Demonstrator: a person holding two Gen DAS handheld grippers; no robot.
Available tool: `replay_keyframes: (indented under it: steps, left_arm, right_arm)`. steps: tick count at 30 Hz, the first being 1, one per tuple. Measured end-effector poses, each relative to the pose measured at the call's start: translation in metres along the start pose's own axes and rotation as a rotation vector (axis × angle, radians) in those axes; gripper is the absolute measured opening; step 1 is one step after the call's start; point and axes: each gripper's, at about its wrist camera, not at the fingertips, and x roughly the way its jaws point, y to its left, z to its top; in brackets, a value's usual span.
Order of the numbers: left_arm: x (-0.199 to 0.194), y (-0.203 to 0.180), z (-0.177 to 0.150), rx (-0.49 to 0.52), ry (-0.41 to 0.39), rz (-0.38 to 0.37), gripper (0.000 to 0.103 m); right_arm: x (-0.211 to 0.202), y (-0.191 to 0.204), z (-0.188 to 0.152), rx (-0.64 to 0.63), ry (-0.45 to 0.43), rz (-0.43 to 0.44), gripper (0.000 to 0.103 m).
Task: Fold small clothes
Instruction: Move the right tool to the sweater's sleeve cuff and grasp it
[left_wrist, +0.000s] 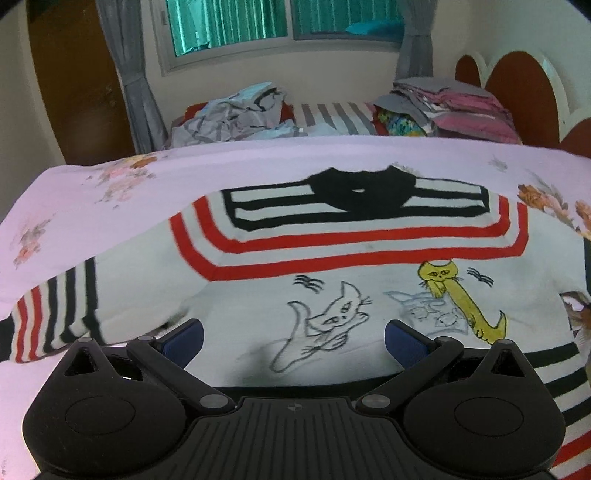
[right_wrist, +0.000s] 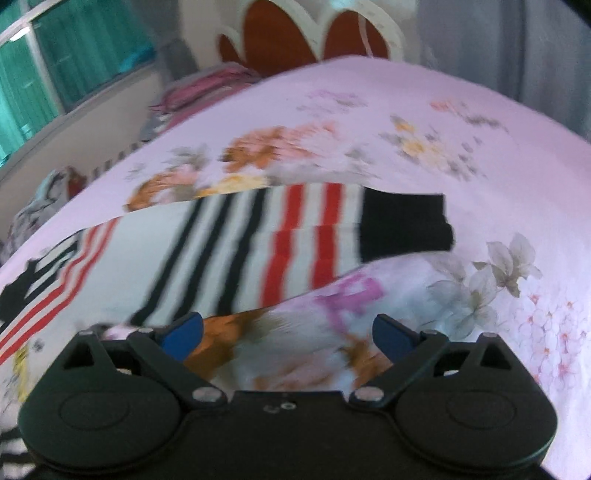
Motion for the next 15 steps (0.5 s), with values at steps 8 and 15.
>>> replay_keyframes:
  steps: [8, 15]
  left_arm:
    - [0.009, -0.014, -0.001, 0.012, 0.027, 0.011, 0.103]
    - [0.015, -0.017, -0.003, 0.05, 0.031, 0.014, 0.103]
  right_arm:
    - [0.031, -0.026, 0.024, 0.115, -0.036, 0.015, 0.085]
    - [0.041, -0.033, 0.034, 0.126, -0.1, 0.015, 0.018]
